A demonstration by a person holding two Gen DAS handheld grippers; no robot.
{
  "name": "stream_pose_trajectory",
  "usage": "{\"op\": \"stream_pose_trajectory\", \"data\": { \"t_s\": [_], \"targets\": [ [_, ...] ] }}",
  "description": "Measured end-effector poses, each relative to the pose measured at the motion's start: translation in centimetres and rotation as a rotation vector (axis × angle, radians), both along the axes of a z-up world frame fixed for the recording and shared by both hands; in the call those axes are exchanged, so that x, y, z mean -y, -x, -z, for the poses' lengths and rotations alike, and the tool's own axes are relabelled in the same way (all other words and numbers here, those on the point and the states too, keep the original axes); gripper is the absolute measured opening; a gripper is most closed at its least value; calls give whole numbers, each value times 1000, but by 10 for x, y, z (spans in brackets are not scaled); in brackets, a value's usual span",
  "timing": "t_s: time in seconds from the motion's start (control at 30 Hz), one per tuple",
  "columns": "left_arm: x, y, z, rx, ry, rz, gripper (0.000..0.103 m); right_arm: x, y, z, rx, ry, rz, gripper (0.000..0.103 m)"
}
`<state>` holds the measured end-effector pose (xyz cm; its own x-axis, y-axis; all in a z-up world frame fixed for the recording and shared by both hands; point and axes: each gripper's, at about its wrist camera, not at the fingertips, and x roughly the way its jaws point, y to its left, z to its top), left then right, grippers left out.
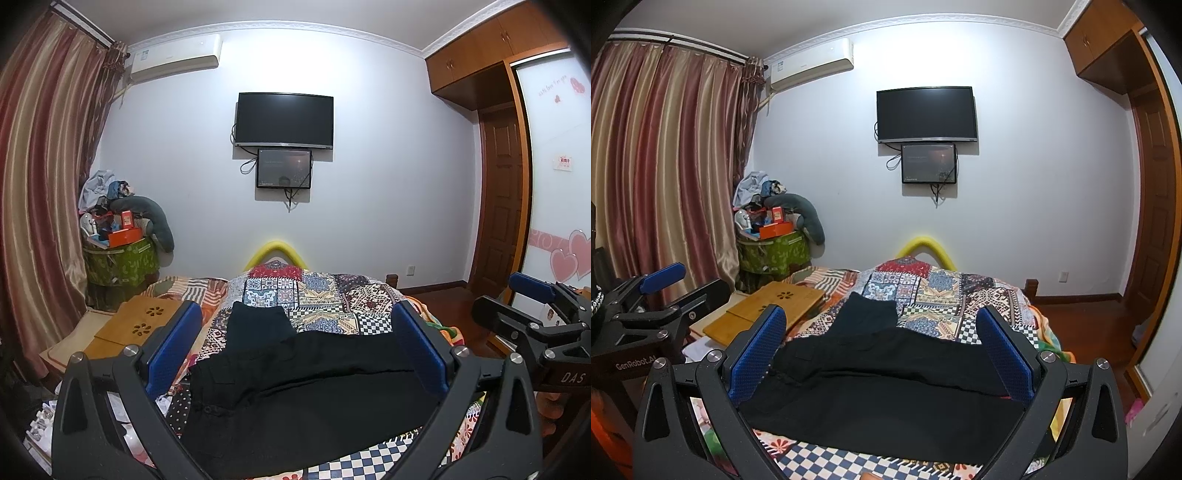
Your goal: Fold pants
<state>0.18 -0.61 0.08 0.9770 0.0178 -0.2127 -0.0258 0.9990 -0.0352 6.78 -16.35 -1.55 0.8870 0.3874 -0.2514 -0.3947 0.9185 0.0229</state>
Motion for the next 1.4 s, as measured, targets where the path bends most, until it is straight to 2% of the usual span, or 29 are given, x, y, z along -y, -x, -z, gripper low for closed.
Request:
{"op": "stream_pose_trajectory", "data": {
  "t_s": [1.4],
  "targets": [
    [0, -2, 1, 10, 16, 0, 103, -2, 1, -3, 2, -4, 0, 102]
  ]
}}
